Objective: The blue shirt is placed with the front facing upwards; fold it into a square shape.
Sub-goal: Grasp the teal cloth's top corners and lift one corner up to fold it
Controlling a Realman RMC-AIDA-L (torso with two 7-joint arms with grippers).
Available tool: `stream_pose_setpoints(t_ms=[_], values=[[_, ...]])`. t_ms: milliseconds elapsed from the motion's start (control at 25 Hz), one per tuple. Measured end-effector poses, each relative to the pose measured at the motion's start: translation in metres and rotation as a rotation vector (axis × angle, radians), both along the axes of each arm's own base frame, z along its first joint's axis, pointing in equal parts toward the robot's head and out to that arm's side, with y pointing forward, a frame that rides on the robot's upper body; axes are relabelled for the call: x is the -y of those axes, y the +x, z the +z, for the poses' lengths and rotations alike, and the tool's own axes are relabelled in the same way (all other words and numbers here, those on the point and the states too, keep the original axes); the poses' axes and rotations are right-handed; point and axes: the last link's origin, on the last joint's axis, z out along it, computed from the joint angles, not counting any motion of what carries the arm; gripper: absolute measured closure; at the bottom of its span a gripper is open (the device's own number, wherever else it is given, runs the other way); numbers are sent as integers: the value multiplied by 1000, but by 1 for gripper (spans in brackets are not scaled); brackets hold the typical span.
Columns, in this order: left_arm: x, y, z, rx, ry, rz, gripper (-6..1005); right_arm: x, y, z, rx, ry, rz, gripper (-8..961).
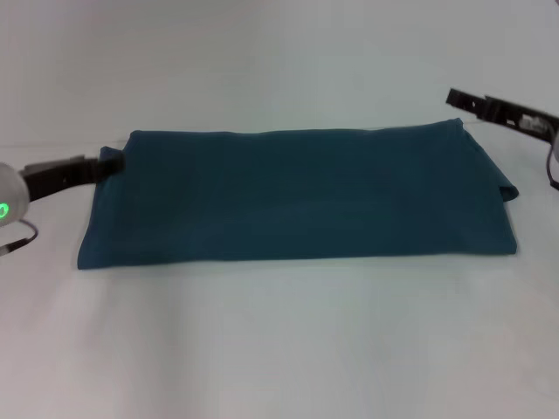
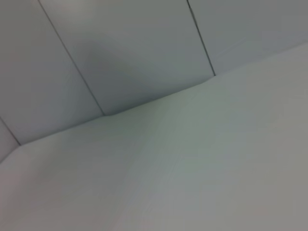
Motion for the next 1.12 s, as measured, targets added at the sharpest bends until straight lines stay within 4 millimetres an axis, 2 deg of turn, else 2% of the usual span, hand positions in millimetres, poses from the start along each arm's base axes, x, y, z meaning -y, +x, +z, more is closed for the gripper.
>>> stream_pose_setpoints(t_ms=[80,120,440,1120], values=[[1,-1,7,1,-44,35,347,7,5,0,-28,-15,6,219],[1,-2,9,1,-65,54,340,10,7,0,-39,-23,9,173],[-9,-6,7,-77,-176,163,300,26,13,-7,-69,-79,31,173],[-12,-19,-6,-129,-208,216,301,29,11,-15,-76,-108,30,172]])
